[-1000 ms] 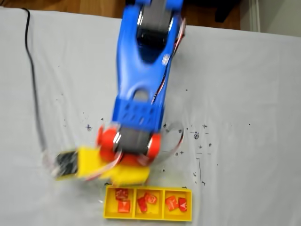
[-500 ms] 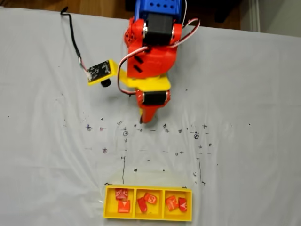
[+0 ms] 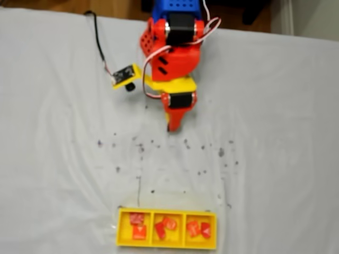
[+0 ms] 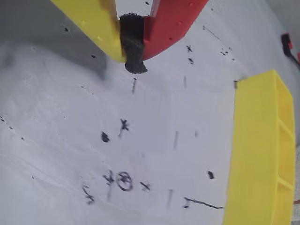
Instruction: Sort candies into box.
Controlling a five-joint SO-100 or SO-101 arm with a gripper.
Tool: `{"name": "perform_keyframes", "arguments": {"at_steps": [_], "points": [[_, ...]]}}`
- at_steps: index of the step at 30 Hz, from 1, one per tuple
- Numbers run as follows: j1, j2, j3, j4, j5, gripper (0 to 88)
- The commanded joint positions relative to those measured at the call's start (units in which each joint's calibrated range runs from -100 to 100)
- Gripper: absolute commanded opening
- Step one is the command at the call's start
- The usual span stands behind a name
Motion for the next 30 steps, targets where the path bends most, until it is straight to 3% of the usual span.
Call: {"name": "perform_keyframes", "arguments": {"at_steps": [1,30], "points": [[-0.38,-0.51,0.59,3.99,-1.22,0.1],[1.7,-0.51,4.59,8.09,-3.27,0.1]]}}
